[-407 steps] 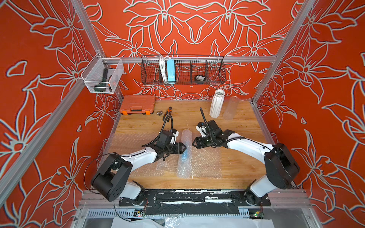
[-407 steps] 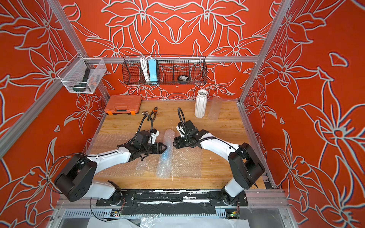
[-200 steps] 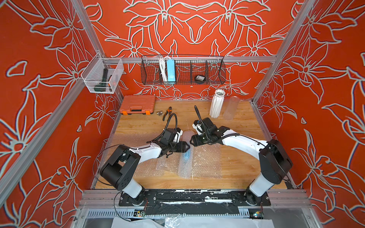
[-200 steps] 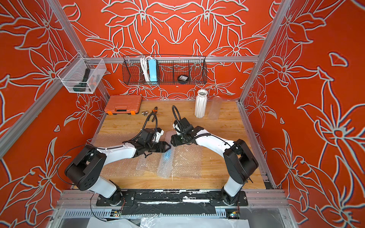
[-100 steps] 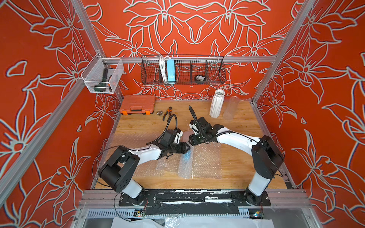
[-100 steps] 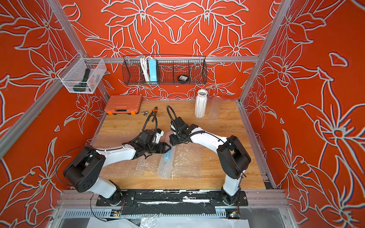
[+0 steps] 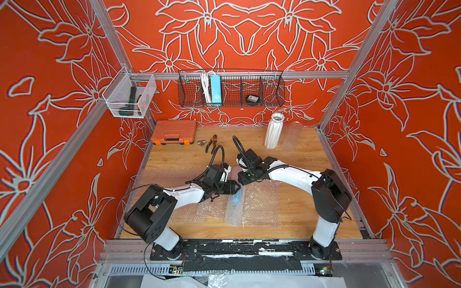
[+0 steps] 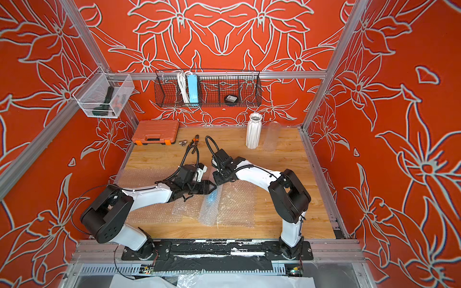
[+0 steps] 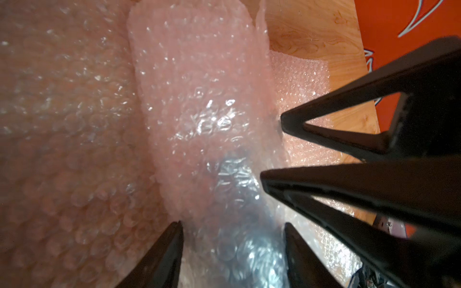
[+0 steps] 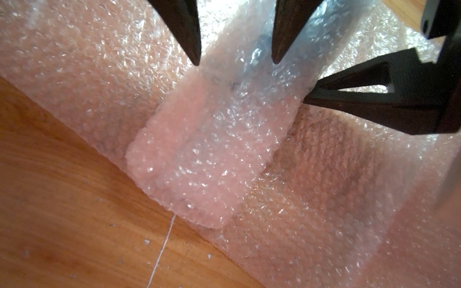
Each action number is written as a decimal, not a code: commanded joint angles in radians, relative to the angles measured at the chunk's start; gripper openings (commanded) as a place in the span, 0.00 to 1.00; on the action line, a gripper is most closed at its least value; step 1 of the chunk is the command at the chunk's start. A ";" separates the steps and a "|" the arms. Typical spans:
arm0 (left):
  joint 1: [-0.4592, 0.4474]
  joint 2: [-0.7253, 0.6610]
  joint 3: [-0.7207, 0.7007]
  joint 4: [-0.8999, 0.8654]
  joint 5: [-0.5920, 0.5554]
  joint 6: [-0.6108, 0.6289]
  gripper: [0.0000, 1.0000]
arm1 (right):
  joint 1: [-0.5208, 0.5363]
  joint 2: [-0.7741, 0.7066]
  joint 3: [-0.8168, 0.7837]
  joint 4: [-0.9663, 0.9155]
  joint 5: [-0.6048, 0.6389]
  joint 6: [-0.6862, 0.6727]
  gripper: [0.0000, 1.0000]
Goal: Unwrap the vase from the bubble wrap
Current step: Unwrap the bubble wrap.
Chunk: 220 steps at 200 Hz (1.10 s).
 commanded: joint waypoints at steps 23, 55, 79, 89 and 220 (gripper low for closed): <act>-0.008 -0.007 -0.021 -0.009 -0.032 -0.016 0.58 | 0.007 0.010 0.030 -0.066 0.064 -0.019 0.40; -0.008 -0.004 -0.023 -0.008 -0.035 -0.017 0.58 | 0.008 -0.005 0.020 -0.067 0.084 -0.017 0.39; -0.013 -0.002 -0.024 -0.016 -0.041 -0.017 0.58 | 0.008 -0.021 0.018 -0.072 0.091 -0.020 0.37; -0.018 -0.002 -0.023 -0.017 -0.041 -0.014 0.58 | 0.008 -0.028 0.016 -0.072 0.091 -0.022 0.38; -0.044 -0.011 -0.033 -0.024 -0.061 -0.015 0.60 | 0.011 0.028 0.046 -0.112 0.166 -0.047 0.31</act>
